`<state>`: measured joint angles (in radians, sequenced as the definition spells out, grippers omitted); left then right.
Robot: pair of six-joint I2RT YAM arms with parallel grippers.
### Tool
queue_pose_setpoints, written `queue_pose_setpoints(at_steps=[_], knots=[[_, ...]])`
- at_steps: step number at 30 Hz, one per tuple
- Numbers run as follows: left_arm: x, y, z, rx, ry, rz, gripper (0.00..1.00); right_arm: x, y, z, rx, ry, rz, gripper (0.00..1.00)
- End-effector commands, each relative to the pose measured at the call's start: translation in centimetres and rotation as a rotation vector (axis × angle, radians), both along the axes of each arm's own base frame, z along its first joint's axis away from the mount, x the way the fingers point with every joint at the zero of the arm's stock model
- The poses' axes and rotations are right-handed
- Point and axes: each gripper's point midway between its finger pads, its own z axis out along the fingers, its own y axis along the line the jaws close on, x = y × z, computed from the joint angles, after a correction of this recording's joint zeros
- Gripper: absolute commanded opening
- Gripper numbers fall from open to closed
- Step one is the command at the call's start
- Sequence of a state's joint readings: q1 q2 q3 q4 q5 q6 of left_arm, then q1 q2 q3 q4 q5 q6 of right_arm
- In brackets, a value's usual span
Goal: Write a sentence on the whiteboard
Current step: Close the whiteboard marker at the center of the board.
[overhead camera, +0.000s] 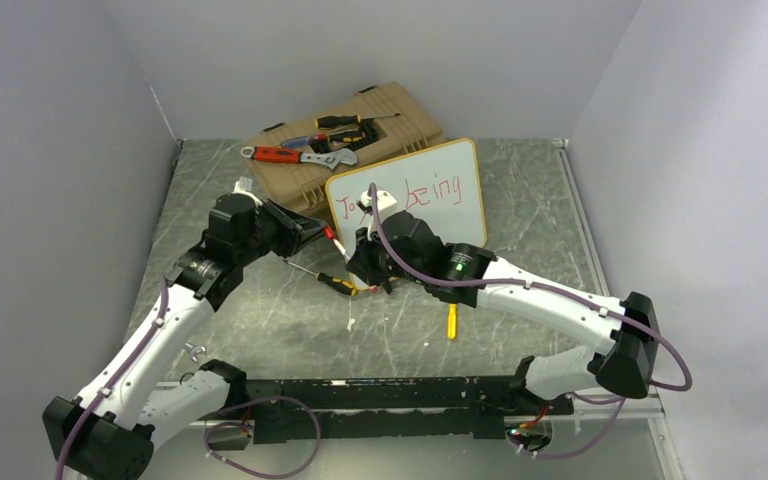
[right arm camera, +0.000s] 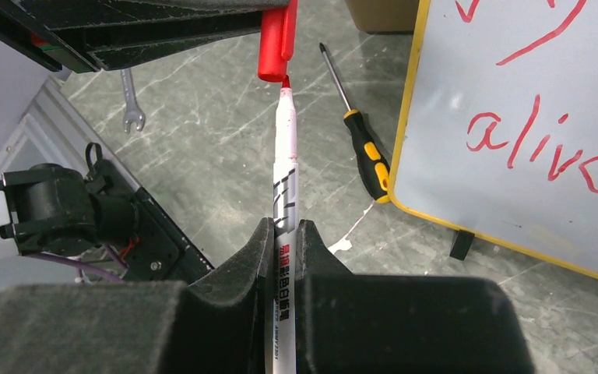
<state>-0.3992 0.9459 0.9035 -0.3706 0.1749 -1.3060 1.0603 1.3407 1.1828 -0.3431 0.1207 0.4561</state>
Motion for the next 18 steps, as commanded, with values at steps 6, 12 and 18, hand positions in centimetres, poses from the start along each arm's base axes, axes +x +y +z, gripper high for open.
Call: queue_pose_setpoints(at_steps=[6, 12, 18], knots=[[0.58, -0.09, 0.3, -0.01, -0.008, 0.018, 0.0, 0.19, 0.7, 2.24, 0.047, -0.038, 0.013, 0.0], [0.56, -0.43, 0.2, -0.013, -0.004, 0.0, 0.0, 0.43, 0.44, 2.23, 0.042, -0.042, -0.007, 0.0], [0.43, -0.36, -0.12, -0.008, 0.001, 0.0, 0.0, 0.58, 0.28, 2.33, 0.041, -0.046, -0.018, 0.0]])
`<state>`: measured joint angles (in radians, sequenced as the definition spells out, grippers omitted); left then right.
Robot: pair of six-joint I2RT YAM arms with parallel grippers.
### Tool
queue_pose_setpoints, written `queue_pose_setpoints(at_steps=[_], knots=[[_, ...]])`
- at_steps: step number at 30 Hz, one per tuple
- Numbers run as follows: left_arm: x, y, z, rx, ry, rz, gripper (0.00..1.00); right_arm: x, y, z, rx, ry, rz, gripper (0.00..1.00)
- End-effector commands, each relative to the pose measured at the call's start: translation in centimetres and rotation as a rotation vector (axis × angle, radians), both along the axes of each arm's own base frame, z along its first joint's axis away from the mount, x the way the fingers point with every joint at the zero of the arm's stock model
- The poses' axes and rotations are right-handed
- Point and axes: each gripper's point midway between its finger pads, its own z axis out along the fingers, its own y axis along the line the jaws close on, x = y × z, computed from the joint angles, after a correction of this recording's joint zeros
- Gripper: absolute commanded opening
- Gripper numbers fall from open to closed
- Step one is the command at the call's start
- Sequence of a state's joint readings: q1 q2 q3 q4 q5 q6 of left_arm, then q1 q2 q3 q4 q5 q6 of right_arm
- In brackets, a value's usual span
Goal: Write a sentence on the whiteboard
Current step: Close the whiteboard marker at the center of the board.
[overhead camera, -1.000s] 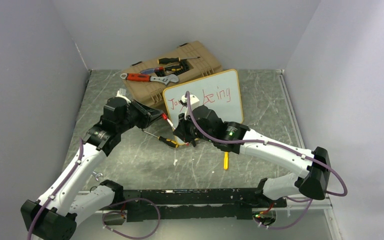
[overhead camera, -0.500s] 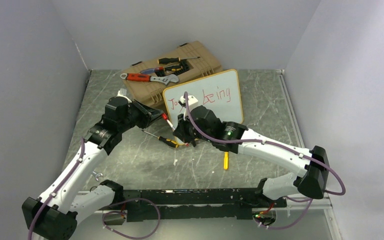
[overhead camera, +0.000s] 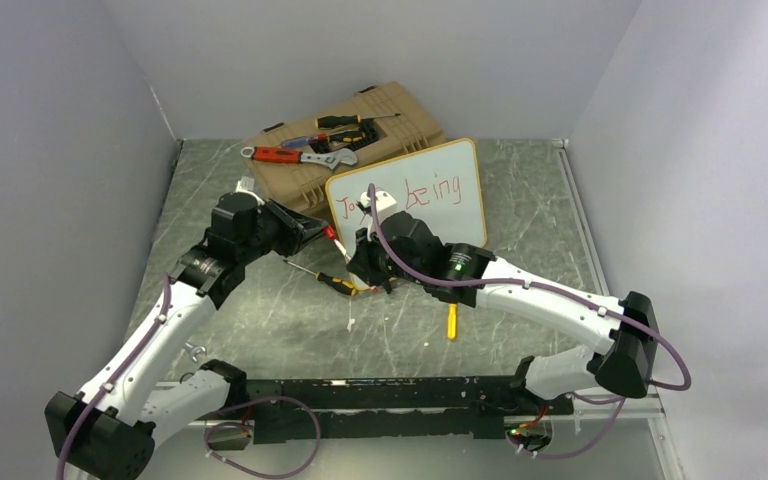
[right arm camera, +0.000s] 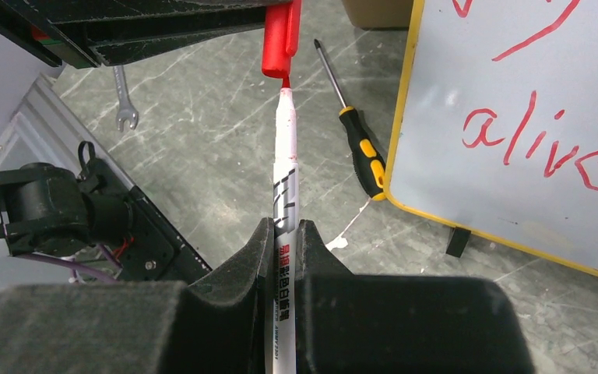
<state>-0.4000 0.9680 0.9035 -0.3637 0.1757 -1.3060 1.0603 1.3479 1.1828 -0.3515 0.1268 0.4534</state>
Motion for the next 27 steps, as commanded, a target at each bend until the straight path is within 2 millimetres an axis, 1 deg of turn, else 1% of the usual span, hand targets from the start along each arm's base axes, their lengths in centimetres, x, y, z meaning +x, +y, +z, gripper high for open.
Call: queue_pose_setpoints(at_steps=[1, 5, 12, 27], knots=[[0.05, -0.11, 0.33, -0.011, -0.011, 0.004, 0.0, 0.53, 0.35, 2.74, 0.056, -0.05, -0.015, 0.0], [-0.04, 0.19, 0.13, -0.005, -0.006, 0.019, 0.0, 0.48, 0.23, 2.81, 0.059, -0.051, -0.018, 0.0], [0.24, 0.77, 0.79, 0.014, -0.029, 0.048, 0.0, 0.35, 0.3, 2.88, 0.062, -0.052, -0.008, 0.0], [0.29, 0.02, 0.55, 0.004, -0.021, 0.021, 0.0, 0.35, 0.46, 2.75, 0.057, -0.049, -0.002, 0.0]])
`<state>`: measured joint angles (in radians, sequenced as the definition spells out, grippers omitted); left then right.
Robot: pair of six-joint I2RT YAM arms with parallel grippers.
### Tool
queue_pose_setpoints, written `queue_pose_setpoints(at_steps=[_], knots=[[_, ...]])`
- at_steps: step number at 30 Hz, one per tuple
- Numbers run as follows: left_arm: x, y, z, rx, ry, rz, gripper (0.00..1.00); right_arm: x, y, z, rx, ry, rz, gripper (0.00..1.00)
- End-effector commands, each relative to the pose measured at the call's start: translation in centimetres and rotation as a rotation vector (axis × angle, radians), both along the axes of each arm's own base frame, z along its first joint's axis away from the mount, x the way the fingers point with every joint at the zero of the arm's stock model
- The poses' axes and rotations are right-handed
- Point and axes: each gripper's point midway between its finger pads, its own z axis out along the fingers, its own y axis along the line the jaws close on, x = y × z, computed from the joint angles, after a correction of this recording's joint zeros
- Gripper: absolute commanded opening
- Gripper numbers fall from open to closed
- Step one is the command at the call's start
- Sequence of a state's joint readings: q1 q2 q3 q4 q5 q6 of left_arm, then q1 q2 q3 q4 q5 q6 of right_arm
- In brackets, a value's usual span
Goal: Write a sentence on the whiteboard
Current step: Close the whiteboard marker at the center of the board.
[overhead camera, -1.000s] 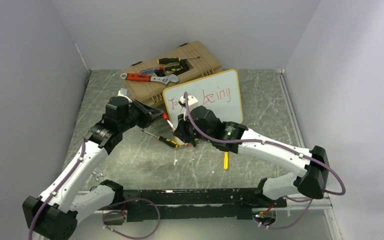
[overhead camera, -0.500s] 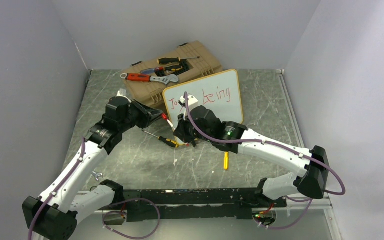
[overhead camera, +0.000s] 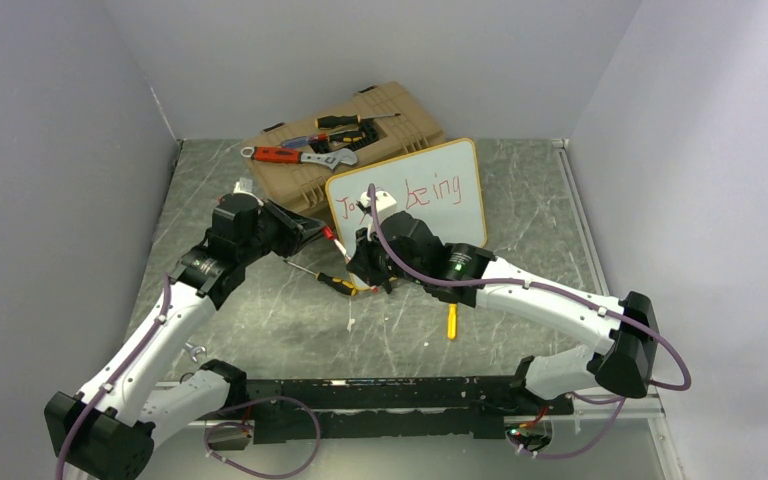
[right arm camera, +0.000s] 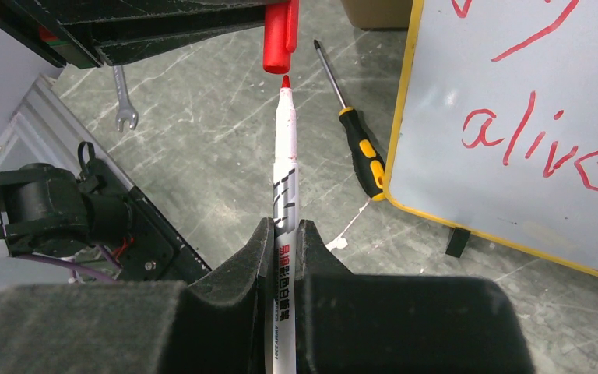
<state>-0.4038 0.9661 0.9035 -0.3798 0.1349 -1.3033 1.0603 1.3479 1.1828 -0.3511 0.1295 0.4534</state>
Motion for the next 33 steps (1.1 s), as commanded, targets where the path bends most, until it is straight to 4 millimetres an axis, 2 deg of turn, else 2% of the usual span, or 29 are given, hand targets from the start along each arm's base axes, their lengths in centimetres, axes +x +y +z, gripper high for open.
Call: queue_pose_setpoints(at_steps=[1, 23, 33], knots=[[0.0, -0.6, 0.9, -0.021, -0.025, -0.014, 0.0, 0.3, 0.5, 2.7, 0.057, -0.048, -0.001, 0.0], [-1.0, -1.6, 0.7, -0.026, -0.018, -0.058, 0.0, 0.6, 0.5, 2.5, 0.052, -0.041, -0.024, 0.0], [-1.8, -2.0, 0.5, -0.017, -0.029, -0.078, 0.0, 2.1, 0.7, 3.6, 0.057, -0.073, -0.084, 0.0]])
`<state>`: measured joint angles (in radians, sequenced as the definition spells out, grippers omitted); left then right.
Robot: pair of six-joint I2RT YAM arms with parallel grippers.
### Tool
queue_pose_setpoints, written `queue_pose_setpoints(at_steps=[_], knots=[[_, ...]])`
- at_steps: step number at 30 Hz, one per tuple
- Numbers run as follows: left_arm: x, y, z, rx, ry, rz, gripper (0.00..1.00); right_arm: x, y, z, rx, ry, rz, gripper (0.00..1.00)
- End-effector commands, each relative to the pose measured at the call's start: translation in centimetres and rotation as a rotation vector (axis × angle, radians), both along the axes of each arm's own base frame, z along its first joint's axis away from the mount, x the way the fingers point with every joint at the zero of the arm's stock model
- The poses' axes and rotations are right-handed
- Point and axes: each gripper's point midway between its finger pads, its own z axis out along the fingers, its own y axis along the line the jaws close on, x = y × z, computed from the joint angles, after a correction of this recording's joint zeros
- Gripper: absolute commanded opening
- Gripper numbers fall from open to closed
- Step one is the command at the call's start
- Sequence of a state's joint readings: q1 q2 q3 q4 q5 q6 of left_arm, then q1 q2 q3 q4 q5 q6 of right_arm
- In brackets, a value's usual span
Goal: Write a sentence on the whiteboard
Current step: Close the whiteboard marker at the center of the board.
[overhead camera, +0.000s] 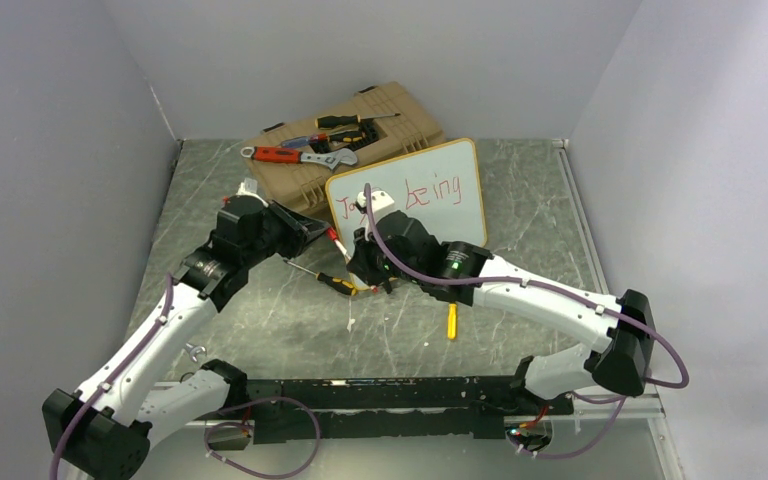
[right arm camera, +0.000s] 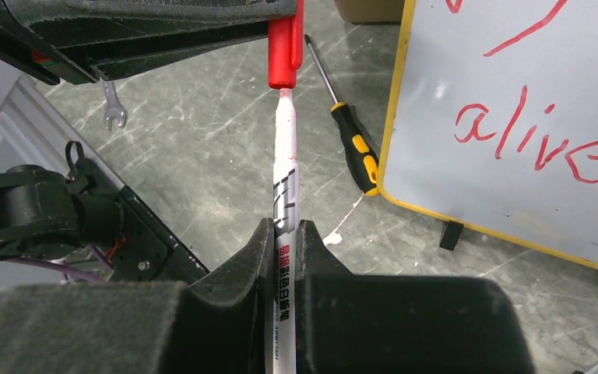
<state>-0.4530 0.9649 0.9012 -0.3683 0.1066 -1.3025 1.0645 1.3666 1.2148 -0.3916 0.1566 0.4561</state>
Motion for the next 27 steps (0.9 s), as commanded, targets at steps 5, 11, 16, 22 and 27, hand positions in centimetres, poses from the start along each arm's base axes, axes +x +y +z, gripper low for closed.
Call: queue_pose_setpoints(at_steps=[5, 11, 16, 22, 27], knots=[[-1.4, -0.8, 0.5, -0.017, -0.018, -0.051, 0.0, 2.1, 0.6, 3.9, 0.086, -0.085, -0.083, 0.0], [-1.3, -0.6, 0.5, -0.011, -0.023, -0.045, 0.0, 2.0, 0.4, 4.6, 0.117, -0.101, -0.083, 0.0], [-1.2, -0.7, 0.5, -0.002, -0.027, -0.048, 0.0, 1.9, 0.3, 4.9, 0.128, -0.108, -0.08, 0.0], [-1.0, -0.4, 0.5, 0.032, -0.039, -0.047, 0.0, 1.9, 0.2, 5.2, 0.129, -0.114, -0.079, 0.0], [-1.0, -0.3, 0.6, 0.062, -0.046, -0.047, 0.0, 2.0, 0.2, 5.1, 0.128, -0.116, -0.08, 0.0]])
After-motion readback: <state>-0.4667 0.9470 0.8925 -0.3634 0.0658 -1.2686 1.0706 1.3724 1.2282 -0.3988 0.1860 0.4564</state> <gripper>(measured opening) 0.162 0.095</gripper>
